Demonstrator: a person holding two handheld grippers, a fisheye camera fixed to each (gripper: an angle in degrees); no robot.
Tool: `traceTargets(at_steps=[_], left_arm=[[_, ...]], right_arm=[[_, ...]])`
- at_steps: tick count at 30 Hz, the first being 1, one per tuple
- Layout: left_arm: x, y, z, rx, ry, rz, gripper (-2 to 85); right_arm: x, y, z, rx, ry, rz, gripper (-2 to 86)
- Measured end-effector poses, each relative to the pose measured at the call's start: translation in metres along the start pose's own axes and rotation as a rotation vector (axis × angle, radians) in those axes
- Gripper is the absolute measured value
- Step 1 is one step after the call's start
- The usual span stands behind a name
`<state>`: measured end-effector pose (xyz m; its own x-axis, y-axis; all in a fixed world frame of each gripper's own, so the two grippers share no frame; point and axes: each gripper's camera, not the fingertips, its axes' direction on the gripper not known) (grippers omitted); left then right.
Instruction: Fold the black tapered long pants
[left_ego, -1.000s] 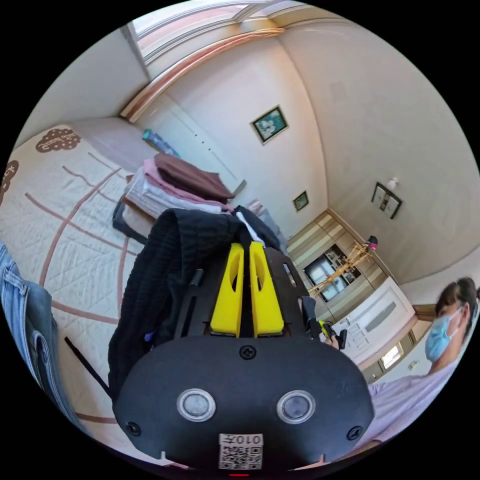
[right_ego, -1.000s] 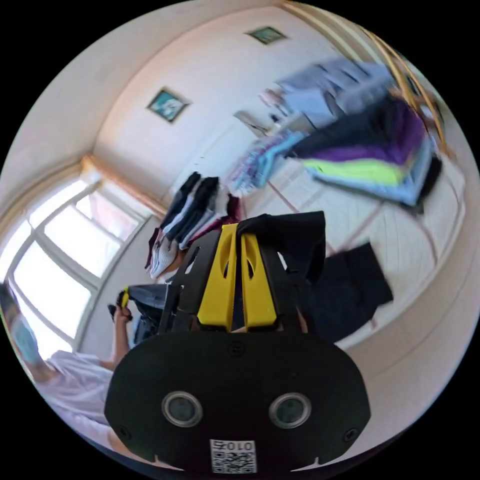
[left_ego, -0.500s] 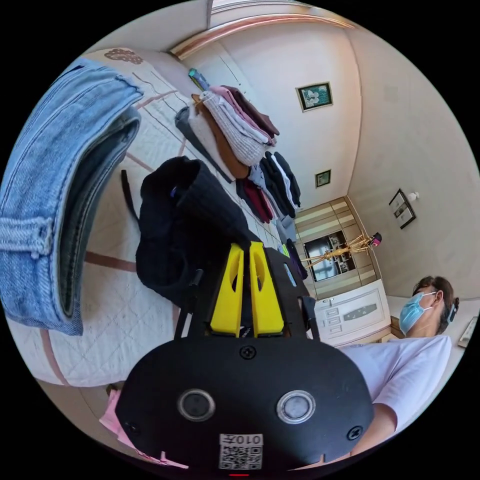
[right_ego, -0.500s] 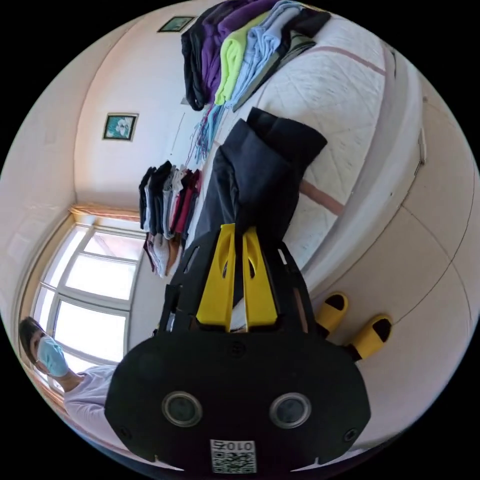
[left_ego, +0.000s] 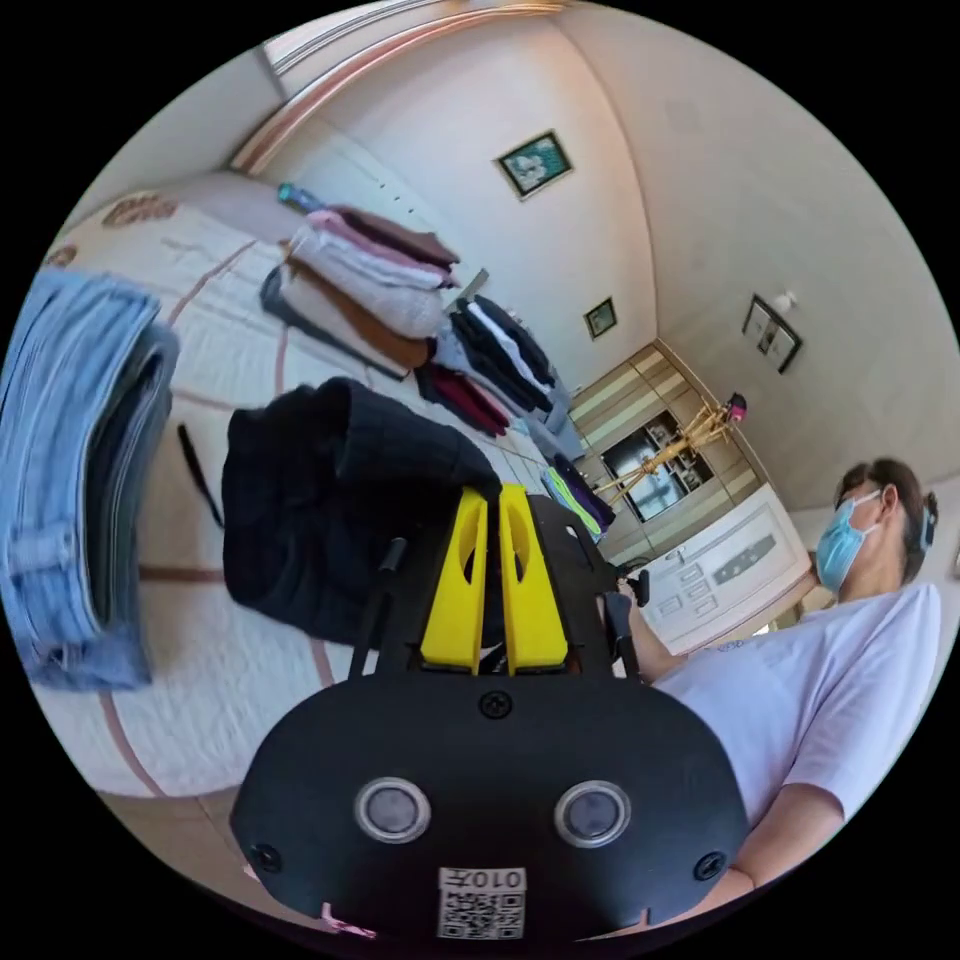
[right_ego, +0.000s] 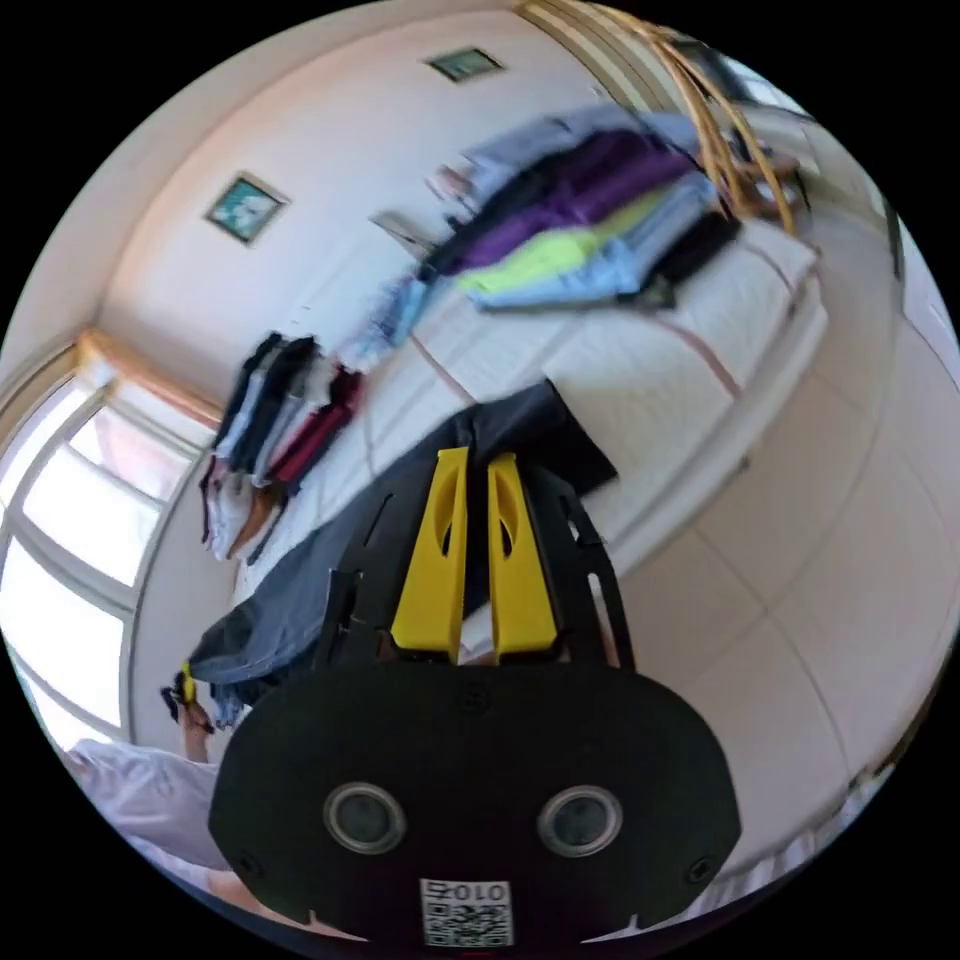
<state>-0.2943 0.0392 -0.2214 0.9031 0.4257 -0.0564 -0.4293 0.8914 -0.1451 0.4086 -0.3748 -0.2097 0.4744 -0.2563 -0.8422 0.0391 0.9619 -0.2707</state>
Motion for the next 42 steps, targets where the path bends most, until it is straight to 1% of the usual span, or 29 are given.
traceTargets(at_steps=[2,4,7,8,9,10,11,12,13,14,15,17,22,24,26,29,30,33,37,38,40,42], left_arm=[[-0.036,0.032,0.002,-0.004,0.006,-0.135,1.1],[-0.053,0.051,0.004,-0.012,-0.003,-0.201,1.2],[-0.057,0.063,0.008,-0.037,-0.043,-0.206,1.2],[-0.055,0.064,0.01,-0.054,-0.059,-0.192,1.2],[-0.054,0.064,0.01,-0.06,-0.065,-0.185,1.2],[-0.051,0.065,0.01,-0.06,-0.071,-0.176,1.2],[-0.05,0.068,0.009,-0.05,-0.07,-0.176,1.2],[-0.051,0.069,0.009,-0.047,-0.066,-0.18,1.2],[-0.053,0.072,0.011,-0.05,-0.052,-0.188,1.2],[-0.055,0.076,0.011,-0.05,-0.046,-0.195,1.2],[-0.055,0.077,0.011,-0.046,-0.046,-0.198,1.2],[-0.055,0.08,0.009,-0.042,-0.034,-0.201,1.2],[-0.052,0.081,0.006,-0.05,-0.026,-0.199,1.2],[-0.051,0.083,0.004,-0.038,-0.011,-0.201,1.3],[-0.05,0.087,0.001,-0.023,-0.004,-0.211,1.3],[-0.054,0.095,-0.002,0.004,0.021,-0.238,1.4],[-0.055,0.096,-0.002,0.01,0.029,-0.246,1.4],[-0.057,0.102,-0.004,0.038,0.058,-0.266,1.4],[-0.053,0.1,-0.007,0.025,0.041,-0.25,1.4],[-0.052,0.1,-0.008,0.027,0.042,-0.252,1.3],[-0.051,0.102,-0.01,0.035,0.042,-0.256,1.3],[-0.051,0.104,-0.011,0.043,0.041,-0.262,1.3]], right_arm=[[0.021,0.006,0.015,-0.039,-0.06,0.062,5.2],[0.026,0.011,0.016,-0.009,-0.098,0.069,5.2],[0.02,0.01,0.013,-0.006,-0.072,0.063,5.2],[0.013,0.01,0.005,0.032,-0.085,0.024,5.2],[0.0,0.013,-0.009,0.129,-0.135,-0.069,5.1],[-0.007,0.015,-0.017,0.18,-0.165,-0.127,5.1],[-0.017,0.018,-0.025,0.238,-0.159,-0.218,5.1],[-0.015,0.012,-0.017,0.157,-0.042,-0.152,5.1],[-0.009,0.007,-0.009,0.08,0.001,-0.099,5.1],[0.005,0.001,0.008,-0.048,0.011,-0.025,5.1],[0.013,0.003,0.014,-0.072,-0.013,0.0,5.2],[0.014,0.008,0.009,-0.032,-0.036,-0.005,5.2],[0.013,0.017,0.001,-0.014,0.009,0.008,5.5],[0.014,0.026,-0.012,0.09,-0.036,0.035,7.1],[0.016,0.03,-0.019,0.135,-0.049,0.06,8.9],[0.022,0.033,-0.013,0.105,0.041,0.128,12.7],[0.026,0.034,-0.008,0.084,0.031,0.148,13.3],[0.026,0.037,0.002,0.103,-0.055,0.166,12.8],[0.011,0.03,0.011,0.109,-0.077,0.184,10.3],[0.001,0.027,0.01,0.094,-0.036,0.21,9.1],[-0.028,0.018,0.003,0.068,0.056,0.17,7.9],[-0.083,0.002,-0.014,0.038,0.185,-0.012,6.9]])
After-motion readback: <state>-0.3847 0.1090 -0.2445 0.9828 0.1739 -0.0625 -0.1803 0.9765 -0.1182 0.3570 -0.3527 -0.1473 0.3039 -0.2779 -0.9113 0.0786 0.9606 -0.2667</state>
